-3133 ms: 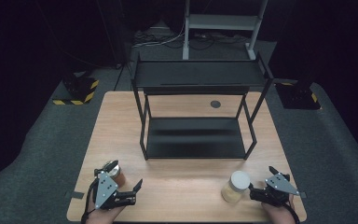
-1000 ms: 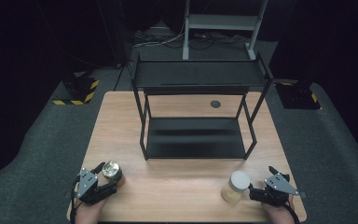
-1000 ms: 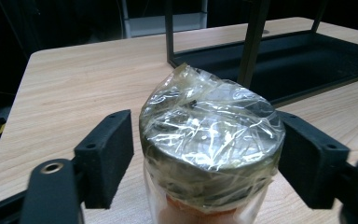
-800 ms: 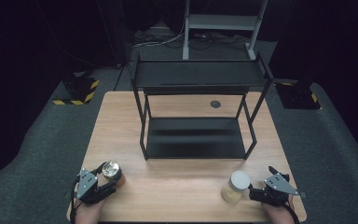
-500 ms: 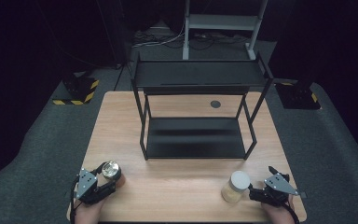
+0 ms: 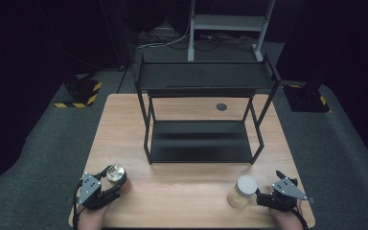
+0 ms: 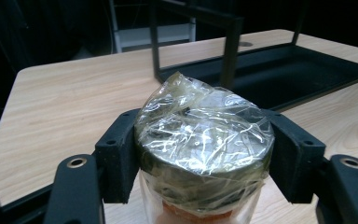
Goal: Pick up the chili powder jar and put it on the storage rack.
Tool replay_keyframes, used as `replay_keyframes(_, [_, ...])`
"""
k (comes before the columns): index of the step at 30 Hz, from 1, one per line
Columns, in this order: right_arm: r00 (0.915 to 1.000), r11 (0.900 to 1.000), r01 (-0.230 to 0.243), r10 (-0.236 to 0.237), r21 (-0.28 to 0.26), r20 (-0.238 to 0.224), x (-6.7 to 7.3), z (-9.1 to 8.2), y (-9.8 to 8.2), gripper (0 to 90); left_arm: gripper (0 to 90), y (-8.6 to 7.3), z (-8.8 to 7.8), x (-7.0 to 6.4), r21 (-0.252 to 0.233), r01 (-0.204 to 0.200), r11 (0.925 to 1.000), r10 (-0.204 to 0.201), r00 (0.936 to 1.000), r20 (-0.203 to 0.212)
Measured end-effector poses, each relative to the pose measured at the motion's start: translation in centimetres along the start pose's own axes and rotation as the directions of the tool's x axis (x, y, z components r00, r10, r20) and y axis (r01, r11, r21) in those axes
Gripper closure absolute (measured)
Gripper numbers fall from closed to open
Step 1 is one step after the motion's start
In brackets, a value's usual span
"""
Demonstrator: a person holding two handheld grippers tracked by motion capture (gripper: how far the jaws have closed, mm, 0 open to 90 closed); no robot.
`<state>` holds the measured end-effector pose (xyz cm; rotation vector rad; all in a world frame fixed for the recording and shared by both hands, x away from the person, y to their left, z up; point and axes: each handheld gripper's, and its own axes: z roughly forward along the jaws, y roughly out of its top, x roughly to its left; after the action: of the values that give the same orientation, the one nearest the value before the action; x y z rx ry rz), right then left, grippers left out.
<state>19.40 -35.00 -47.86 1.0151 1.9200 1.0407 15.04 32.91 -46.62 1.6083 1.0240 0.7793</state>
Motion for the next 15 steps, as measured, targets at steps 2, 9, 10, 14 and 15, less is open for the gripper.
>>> replay_keyframes(2, [1.0000, 1.000, 0.000, 0.000, 0.000, 0.000, 0.0, 0.0, 0.0, 0.3, 34.7, 0.2, 0.2, -0.2, -0.006, 0.006, 1.0000, -0.006, 0.9997, 0.023])
replay_keyframes(9, [1.0000, 1.000, 0.004, -0.004, 0.003, -0.003, 0.0, 0.0, 0.1, 0.3, 34.7, 1.1, 1.1, -1.9, -0.019, -0.021, 0.9996, 0.023, 0.9978, 0.063])
replay_keyframes(10, [1.0000, 1.000, 0.004, -0.004, 0.003, -0.002, 0.0, 0.0, 0.1, 0.3, 34.7, 1.2, 1.3, -2.0, -0.019, -0.027, 0.9995, 0.028, 0.9973, 0.068])
replay_keyframes(14, [1.0000, 1.000, 0.008, -0.008, 0.006, -0.004, 0.0, 0.1, 0.1, 0.3, 34.7, 1.5, 2.2, -2.6, -0.025, -0.028, 0.9993, 0.031, 0.9946, 0.099])
replay_keyframes(15, [1.0000, 1.000, 0.008, -0.008, 0.006, -0.003, 0.0, 0.1, 0.1, 0.3, 34.7, 1.7, 2.4, -2.8, -0.026, -0.030, 0.9992, 0.033, 0.9937, 0.107])
